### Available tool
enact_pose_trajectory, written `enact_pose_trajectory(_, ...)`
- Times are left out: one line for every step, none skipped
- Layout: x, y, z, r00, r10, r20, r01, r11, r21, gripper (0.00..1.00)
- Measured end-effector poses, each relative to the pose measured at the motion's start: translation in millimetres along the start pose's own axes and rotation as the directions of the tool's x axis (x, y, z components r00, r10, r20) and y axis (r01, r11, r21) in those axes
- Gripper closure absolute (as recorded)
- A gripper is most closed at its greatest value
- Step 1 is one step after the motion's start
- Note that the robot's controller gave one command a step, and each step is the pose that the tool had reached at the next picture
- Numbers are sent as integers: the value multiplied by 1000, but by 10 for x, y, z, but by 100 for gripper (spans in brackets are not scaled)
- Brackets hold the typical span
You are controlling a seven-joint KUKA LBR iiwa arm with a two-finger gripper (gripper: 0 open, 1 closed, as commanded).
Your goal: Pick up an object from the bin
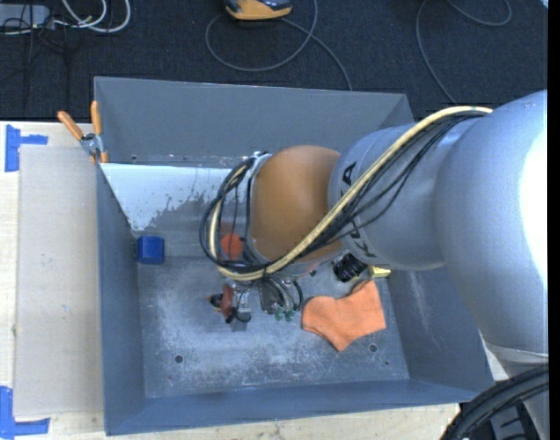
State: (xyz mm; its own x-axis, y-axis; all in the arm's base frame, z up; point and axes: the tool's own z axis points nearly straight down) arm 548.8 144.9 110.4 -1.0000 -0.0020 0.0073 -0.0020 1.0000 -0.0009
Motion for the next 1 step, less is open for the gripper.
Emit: enact_pose_trajectory(0, -1, -51, 1000, 1, 0, -1, 1000, 0, 100)
